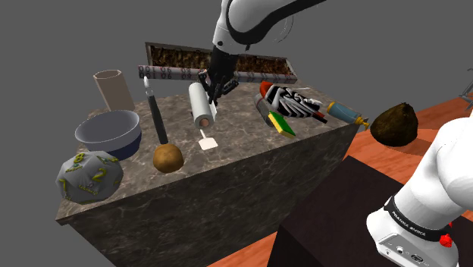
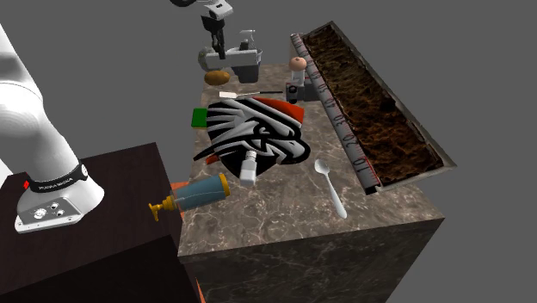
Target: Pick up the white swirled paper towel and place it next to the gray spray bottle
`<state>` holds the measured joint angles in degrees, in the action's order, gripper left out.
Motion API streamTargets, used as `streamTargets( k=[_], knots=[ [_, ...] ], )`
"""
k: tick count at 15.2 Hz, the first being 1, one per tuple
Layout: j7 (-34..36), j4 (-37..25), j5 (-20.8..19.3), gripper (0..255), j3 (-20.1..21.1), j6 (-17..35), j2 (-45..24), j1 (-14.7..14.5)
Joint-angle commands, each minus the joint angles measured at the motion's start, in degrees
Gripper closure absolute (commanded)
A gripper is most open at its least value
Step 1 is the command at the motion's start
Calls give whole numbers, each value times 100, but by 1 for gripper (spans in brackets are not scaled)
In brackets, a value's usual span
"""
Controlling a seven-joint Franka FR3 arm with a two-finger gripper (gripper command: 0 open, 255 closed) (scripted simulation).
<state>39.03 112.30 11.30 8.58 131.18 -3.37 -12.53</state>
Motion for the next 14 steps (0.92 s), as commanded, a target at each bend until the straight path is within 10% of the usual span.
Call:
streamTargets(
  k=[1,14],
  knots=[
    [-35,90,15,255,1,142,-52,0],
    [-217,615,117,255,29,1068,-462,-21]
  ],
)
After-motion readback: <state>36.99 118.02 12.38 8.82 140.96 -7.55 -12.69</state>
